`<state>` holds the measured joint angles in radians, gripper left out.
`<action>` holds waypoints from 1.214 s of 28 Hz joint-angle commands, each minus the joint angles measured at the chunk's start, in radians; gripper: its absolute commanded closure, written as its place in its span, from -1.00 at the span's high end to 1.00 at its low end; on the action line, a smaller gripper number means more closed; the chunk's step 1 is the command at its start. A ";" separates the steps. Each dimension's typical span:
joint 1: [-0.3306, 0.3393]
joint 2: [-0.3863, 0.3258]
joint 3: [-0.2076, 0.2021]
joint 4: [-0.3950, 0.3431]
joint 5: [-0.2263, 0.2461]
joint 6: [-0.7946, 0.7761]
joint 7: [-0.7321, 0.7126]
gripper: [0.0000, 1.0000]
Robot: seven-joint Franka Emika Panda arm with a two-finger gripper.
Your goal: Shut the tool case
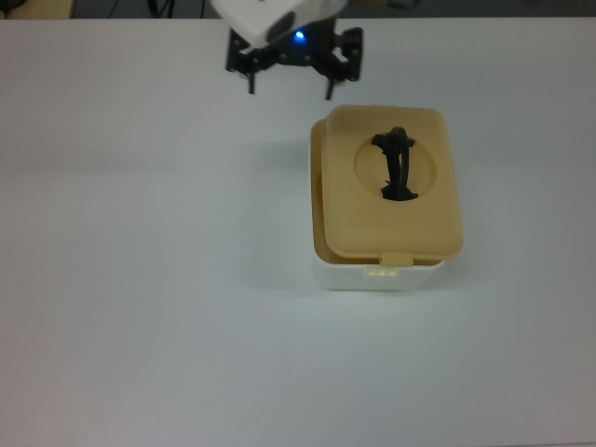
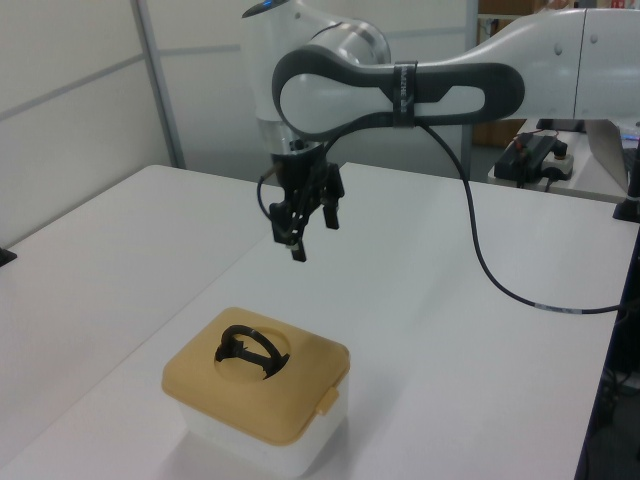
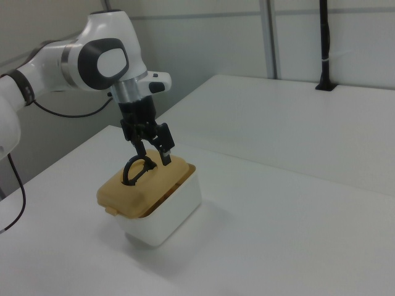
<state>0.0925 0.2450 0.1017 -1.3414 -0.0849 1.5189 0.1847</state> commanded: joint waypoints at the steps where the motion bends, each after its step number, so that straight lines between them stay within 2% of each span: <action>1: 0.012 -0.035 -0.065 -0.007 0.024 -0.049 -0.068 1.00; 12: 0.009 -0.049 -0.190 -0.007 0.021 -0.071 -0.146 1.00; 17: 0.006 -0.052 -0.224 -0.007 0.021 -0.069 -0.169 1.00; 22: 0.003 -0.052 -0.237 -0.007 0.016 -0.065 -0.174 1.00; 34: 0.001 -0.049 -0.234 -0.007 -0.010 -0.059 -0.174 1.00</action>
<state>0.0904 0.2117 -0.1254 -1.3413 -0.0862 1.4752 0.0372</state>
